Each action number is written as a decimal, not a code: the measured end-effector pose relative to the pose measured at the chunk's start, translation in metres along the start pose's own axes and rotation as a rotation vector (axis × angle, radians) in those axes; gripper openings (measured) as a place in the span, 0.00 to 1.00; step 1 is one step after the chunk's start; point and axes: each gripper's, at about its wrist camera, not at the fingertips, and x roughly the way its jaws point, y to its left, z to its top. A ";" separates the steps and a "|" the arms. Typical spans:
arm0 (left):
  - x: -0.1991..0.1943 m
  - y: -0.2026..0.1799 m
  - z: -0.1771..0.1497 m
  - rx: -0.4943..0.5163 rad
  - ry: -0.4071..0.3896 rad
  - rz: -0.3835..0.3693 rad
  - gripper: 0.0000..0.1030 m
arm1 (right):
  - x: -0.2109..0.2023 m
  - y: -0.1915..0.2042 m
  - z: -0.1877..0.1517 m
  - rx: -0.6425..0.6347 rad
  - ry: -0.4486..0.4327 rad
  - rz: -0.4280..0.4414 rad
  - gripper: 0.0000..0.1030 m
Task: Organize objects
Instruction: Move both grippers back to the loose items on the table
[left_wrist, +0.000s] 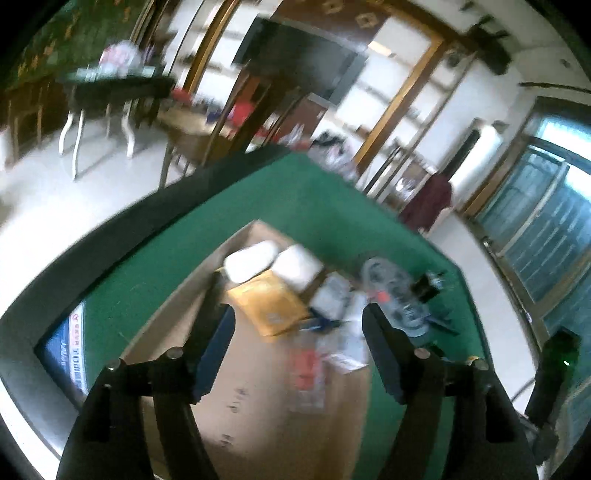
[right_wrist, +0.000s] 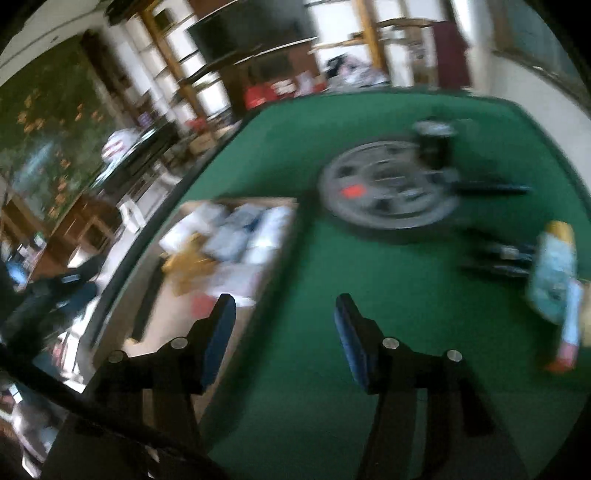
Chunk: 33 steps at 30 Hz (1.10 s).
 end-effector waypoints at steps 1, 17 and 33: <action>-0.006 -0.016 -0.003 0.031 -0.035 -0.014 0.65 | -0.010 -0.014 0.004 0.005 -0.025 -0.044 0.53; 0.048 -0.118 -0.066 0.221 0.090 -0.122 0.99 | -0.062 -0.216 0.008 0.385 -0.108 -0.243 1.00; 0.084 -0.143 -0.131 0.359 0.326 -0.029 0.98 | 0.028 -0.170 0.042 0.285 0.159 0.203 1.00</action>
